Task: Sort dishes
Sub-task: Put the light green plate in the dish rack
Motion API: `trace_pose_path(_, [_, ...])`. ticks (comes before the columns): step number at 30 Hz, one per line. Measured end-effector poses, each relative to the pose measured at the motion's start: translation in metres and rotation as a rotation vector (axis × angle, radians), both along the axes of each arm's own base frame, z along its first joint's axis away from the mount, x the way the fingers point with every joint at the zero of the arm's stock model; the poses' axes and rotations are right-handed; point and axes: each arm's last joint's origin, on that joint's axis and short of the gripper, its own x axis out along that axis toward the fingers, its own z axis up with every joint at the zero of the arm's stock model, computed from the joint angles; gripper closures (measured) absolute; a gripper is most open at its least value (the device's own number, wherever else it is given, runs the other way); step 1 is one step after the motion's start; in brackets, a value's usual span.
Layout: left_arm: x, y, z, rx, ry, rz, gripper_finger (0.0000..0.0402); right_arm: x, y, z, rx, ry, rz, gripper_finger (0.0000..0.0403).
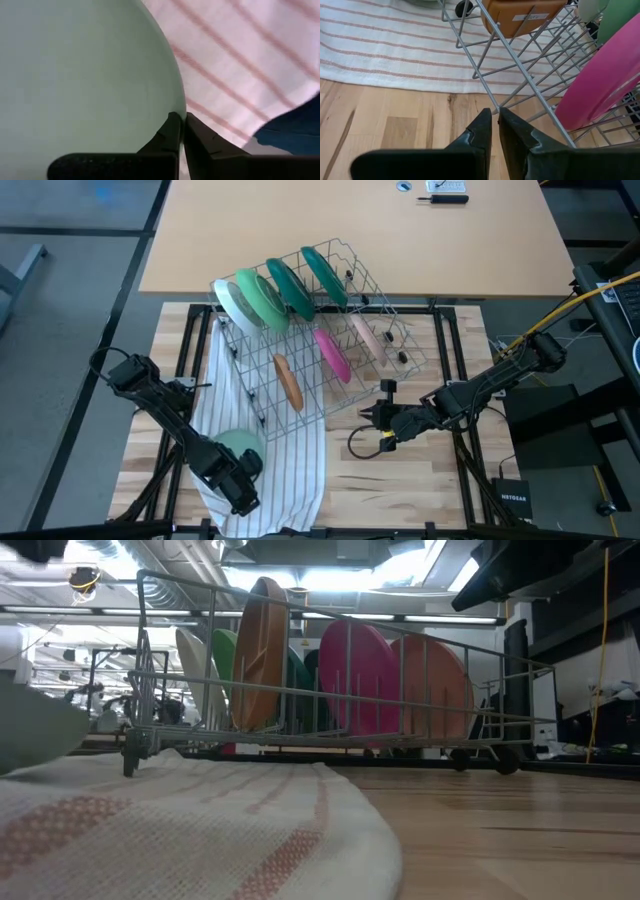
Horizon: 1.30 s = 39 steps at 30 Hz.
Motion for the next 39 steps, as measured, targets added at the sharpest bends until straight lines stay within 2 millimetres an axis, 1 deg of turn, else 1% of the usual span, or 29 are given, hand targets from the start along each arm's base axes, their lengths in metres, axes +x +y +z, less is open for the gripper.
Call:
trace_pose_path(11, [0.009,-0.022,0.046,-0.004,-0.189,-0.01,0.0401,0.0,0.0,0.0,-0.005,0.002,0.003,0.0364])
trace_pose_path(19, [0.018,-0.029,0.076,0.014,-0.34,0.021,0.0401,0.0,0.0,0.0,-0.008,0.0,0.002,0.0364])
trace_pose_path(25, [0.026,-0.031,0.102,-0.001,-0.449,0.038,0.0401,0.0,-0.001,0.0,-0.029,-0.003,0.0,0.0364])
trace_pose_path(28, [0.034,-0.032,0.114,-0.035,-0.525,0.021,0.0401,0.0,-0.001,0.0,-0.04,0.0,0.009,0.0364])
trace_pose_path(33, [0.051,-0.031,0.128,-0.105,-0.677,0.013,0.0401,0.0,-0.001,0.0,-0.04,0.0,0.009,0.0364])
trace_pose_path(36, [0.063,-0.026,0.136,-0.147,-0.754,0.054,0.0401,0.0,-0.001,0.001,-0.041,0.001,0.01,0.0364])
trace_pose_path(39, [0.075,-0.017,0.143,-0.168,-0.828,0.122,0.0401,0.0,0.0,0.008,-0.044,0.008,0.01,0.0364])
